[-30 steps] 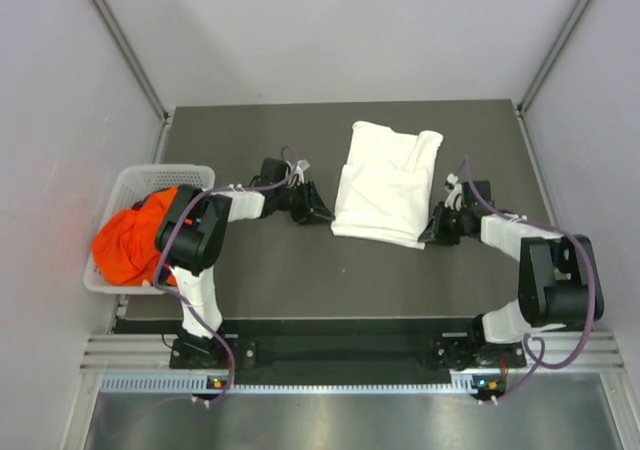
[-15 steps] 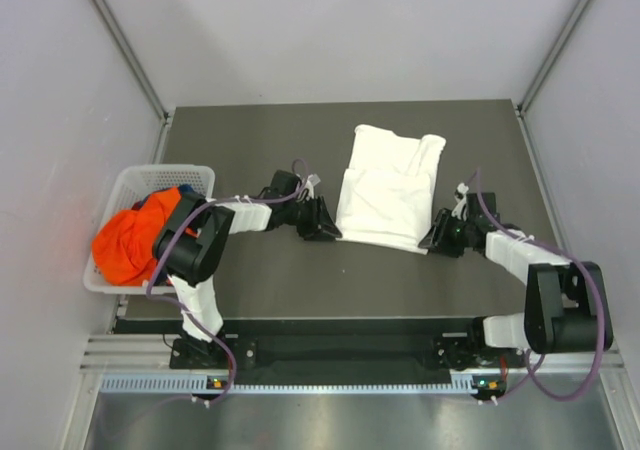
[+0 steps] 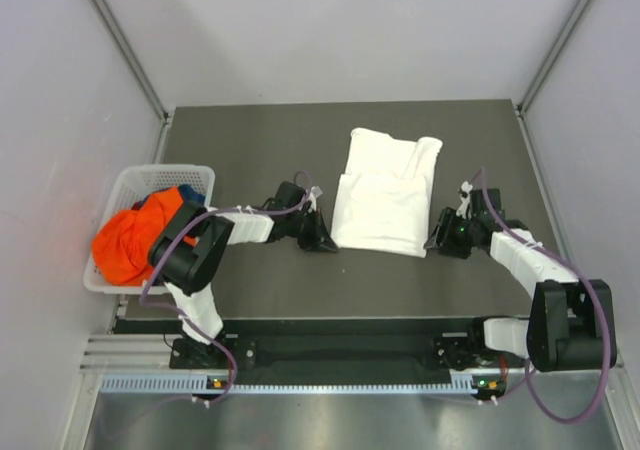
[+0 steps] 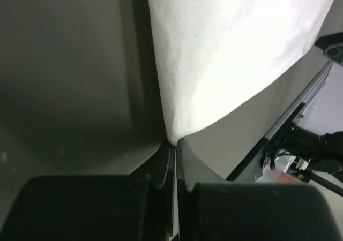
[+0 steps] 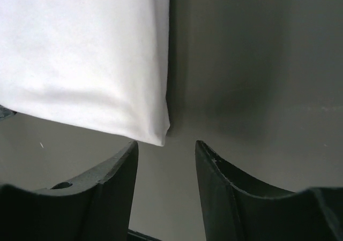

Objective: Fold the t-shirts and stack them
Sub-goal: Fold the tshirt

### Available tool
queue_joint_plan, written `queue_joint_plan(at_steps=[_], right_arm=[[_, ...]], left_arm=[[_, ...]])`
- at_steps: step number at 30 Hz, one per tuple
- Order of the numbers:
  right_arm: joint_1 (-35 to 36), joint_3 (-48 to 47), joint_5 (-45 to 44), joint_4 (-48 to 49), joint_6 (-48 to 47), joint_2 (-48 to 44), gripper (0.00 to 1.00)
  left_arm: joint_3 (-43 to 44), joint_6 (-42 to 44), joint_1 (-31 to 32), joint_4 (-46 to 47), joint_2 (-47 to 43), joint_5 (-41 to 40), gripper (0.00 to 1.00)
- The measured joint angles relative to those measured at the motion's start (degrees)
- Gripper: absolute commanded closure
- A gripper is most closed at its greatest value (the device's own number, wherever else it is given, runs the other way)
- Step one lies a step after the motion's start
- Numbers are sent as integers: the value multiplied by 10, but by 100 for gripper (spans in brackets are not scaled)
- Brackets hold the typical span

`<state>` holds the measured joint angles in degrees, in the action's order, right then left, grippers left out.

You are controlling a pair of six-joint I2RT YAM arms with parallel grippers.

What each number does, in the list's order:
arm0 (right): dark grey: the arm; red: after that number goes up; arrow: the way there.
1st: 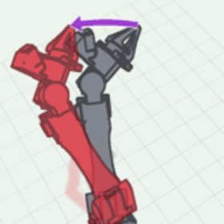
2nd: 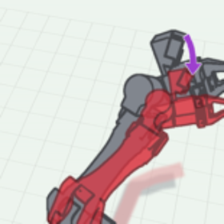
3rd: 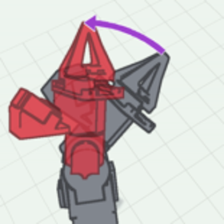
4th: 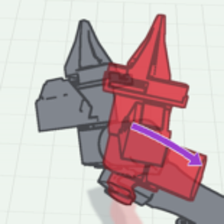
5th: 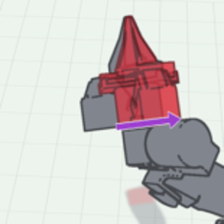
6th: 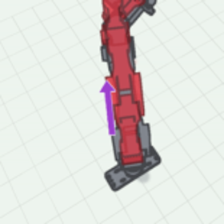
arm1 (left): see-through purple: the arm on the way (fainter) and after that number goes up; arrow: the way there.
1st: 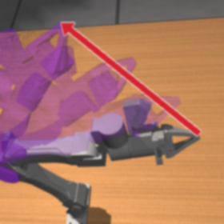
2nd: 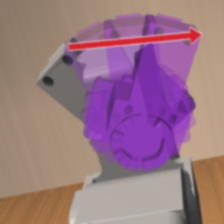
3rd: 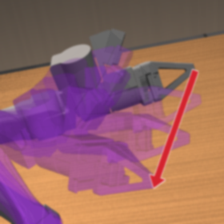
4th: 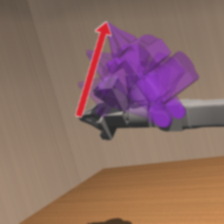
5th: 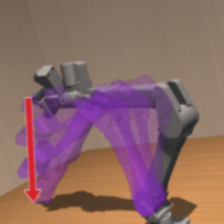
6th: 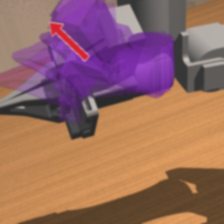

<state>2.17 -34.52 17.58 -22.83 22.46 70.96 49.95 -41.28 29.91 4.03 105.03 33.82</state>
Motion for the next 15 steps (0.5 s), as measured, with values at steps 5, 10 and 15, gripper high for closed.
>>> queue_joint_plan(at_steps=[5,10,15], right_arm=[[3,-1,2,-34,-9,-7,47],[30,-1,4,-51,-5,-46,47],[119,9,0,-50,17,-56,50]], left_arm=[[-68,-6,21,-17,-82,-33,100],[-143,-22,38,-23,-155,-54,100],[-213,-59,50,-36,-222,-83,87]])
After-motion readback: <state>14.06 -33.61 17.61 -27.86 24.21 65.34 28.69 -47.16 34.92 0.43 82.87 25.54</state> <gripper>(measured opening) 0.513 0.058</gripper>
